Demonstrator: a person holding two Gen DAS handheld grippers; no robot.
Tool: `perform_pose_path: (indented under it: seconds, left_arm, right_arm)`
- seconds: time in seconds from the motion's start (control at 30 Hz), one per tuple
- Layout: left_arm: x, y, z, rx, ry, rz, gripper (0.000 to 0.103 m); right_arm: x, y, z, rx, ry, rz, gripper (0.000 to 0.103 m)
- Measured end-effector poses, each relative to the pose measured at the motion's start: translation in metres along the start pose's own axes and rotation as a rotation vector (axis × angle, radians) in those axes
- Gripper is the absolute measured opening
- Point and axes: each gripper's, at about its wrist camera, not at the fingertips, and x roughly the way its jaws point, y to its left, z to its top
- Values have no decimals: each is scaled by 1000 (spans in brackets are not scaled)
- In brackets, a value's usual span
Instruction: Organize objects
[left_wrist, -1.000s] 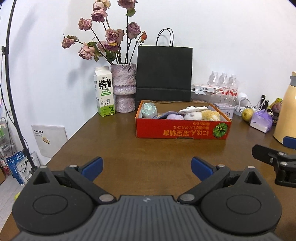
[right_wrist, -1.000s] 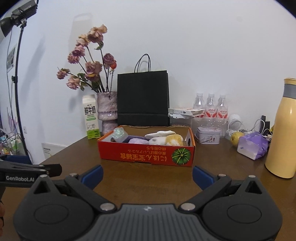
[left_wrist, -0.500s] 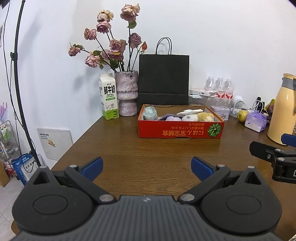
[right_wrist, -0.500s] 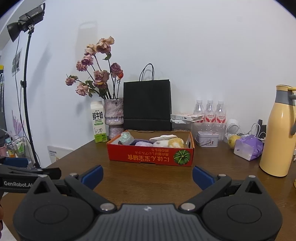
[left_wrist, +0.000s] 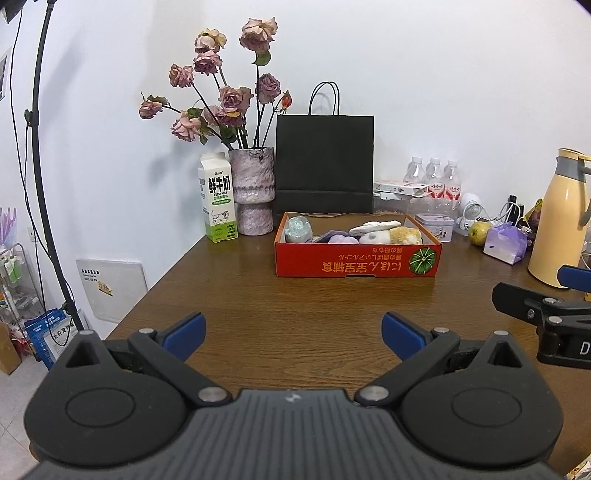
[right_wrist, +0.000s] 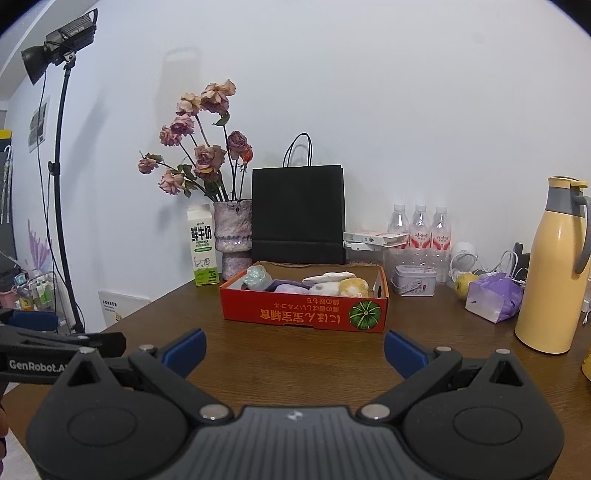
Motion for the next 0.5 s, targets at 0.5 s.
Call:
perform_pose_path:
  seconds: [0.5]
  left_arm:
    - [-1, 1, -1, -6, 10, -3, 103]
  right_arm:
    - [0, 3, -1, -5, 9, 2, 103]
